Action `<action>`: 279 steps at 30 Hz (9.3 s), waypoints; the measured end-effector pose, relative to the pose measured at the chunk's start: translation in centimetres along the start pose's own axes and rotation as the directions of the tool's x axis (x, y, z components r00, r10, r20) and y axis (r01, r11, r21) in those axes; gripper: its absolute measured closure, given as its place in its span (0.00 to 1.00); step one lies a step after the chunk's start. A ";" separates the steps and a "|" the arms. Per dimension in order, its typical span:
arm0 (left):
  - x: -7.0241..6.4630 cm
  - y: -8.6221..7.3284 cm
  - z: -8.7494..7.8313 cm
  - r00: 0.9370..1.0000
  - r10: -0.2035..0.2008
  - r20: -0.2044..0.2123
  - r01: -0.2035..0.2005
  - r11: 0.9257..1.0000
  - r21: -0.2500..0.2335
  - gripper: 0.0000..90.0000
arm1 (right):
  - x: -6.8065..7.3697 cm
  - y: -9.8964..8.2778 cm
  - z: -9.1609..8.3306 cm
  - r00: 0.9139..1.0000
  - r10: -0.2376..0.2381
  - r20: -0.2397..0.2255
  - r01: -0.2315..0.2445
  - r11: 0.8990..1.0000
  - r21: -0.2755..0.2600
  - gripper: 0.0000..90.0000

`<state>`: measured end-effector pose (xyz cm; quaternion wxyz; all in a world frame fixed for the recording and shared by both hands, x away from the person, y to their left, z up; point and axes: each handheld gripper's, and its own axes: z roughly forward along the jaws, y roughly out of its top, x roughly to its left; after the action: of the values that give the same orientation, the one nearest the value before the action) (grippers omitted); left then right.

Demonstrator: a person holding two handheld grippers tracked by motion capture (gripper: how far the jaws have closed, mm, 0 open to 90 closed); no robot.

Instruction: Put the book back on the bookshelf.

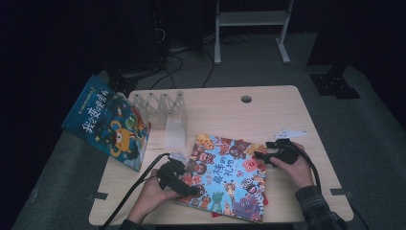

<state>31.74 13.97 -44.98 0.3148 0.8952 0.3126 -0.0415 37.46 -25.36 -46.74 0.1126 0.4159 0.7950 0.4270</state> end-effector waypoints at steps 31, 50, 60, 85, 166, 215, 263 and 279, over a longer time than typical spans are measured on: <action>1.2 -0.8 -0.5 0.999 -0.052 -0.003 0.052 0.999 -0.013 0.00 | 2.2 -1.0 -0.9 0.999 -0.038 -0.018 0.038 0.999 -0.002 0.29; 1.4 -0.3 0.1 0.998 -0.059 0.031 0.060 0.998 -0.022 0.00 | 5.4 -3.6 -6.0 0.987 -0.147 -0.064 0.148 0.989 0.010 0.71; 1.5 -0.1 0.7 0.995 -0.058 0.077 0.061 0.998 -0.030 0.00 | 7.2 -4.0 -5.6 0.971 -0.197 -0.134 0.205 0.977 0.050 0.78; 1.6 0.3 1.1 0.992 -0.080 0.092 0.082 0.997 -0.014 0.00 | 6.6 -4.4 -6.2 0.964 -0.223 -0.147 0.239 0.966 0.102 0.93; 1.4 9.2 -8.1 0.952 -0.108 0.285 0.134 0.988 -0.072 0.73 | 8.2 -4.7 -3.4 0.945 -0.216 -0.245 0.251 0.960 0.125 0.98; -1.9 16.8 -10.5 0.975 -0.076 0.207 0.063 0.996 0.066 0.88 | -2.9 -3.1 -1.7 0.955 0.032 0.294 -0.042 0.999 0.026 0.26; 1.2 10.1 -21.8 0.988 -0.149 0.028 0.151 0.986 -0.073 0.90 | -2.9 -3.1 -1.7 0.955 0.035 0.294 -0.045 0.999 0.027 0.26; 3.3 4.7 -26.0 0.962 -0.269 -0.052 0.261 0.957 -0.125 0.90 | -2.9 -3.1 -1.7 0.955 0.036 0.295 -0.046 0.999 0.027 0.26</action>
<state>33.92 28.21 -22.60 0.3475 0.8262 0.4421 -0.0343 36.63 -29.40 -48.62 0.2136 0.4931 0.7676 0.3493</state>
